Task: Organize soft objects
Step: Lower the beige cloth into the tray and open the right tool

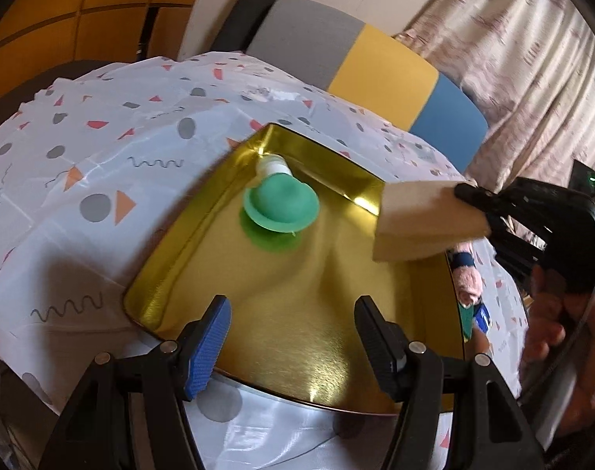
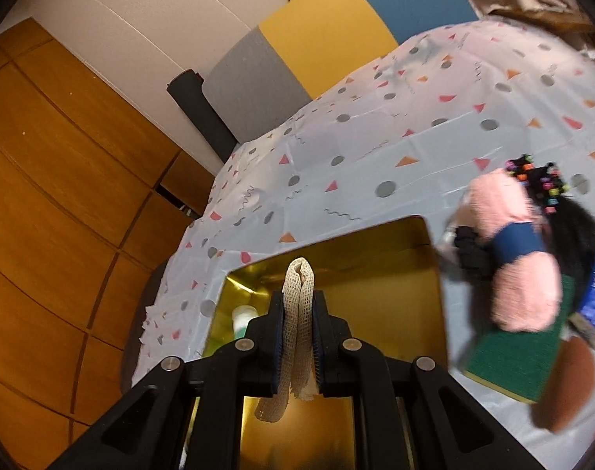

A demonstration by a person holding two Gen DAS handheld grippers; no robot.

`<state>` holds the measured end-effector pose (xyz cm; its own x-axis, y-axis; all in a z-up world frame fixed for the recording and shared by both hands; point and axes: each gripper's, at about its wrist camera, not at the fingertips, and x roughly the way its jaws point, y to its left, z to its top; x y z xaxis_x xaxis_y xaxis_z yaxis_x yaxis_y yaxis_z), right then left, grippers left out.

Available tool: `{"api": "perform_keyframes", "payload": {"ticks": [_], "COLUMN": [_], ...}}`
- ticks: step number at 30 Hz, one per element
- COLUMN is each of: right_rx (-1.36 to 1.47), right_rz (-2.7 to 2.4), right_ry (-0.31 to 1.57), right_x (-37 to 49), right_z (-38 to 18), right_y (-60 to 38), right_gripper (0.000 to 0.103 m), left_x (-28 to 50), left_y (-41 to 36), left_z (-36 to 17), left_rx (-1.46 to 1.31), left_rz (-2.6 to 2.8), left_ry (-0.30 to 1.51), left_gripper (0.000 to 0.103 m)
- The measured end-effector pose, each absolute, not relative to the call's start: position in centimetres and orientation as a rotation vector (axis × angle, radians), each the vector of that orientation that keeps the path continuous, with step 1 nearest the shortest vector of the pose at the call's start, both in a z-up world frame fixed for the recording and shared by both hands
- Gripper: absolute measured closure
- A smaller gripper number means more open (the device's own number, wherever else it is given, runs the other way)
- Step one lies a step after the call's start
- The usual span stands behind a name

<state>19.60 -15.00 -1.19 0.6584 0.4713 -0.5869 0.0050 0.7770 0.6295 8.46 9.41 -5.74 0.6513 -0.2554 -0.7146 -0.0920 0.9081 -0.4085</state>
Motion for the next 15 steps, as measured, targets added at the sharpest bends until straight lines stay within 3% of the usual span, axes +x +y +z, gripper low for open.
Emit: {"api": "perform_keyframes", "payload": {"ticks": [10,13,15], "right_rx": [0.569,0.492,0.439], "right_rz": [0.242,0.192,0.186], "right_ry": [0.884,0.926,0.944], "right_x": [25.5,25.7,25.6], "right_z": [-4.0,-5.1,-5.5], "right_y": [-10.1,-9.9,-10.1], "right_gripper": [0.084,0.066,0.047], "left_x": [8.5,8.5,8.5], "left_y": [10.0,10.0,9.8], "left_z": [-6.0,-6.0,-6.0], "left_rx": [-0.461,-0.466,-0.466], "left_rz": [-0.091,-0.101,-0.107], "left_ry": [0.884,0.888,0.887], "left_gripper": [0.037,0.037,0.037]}}
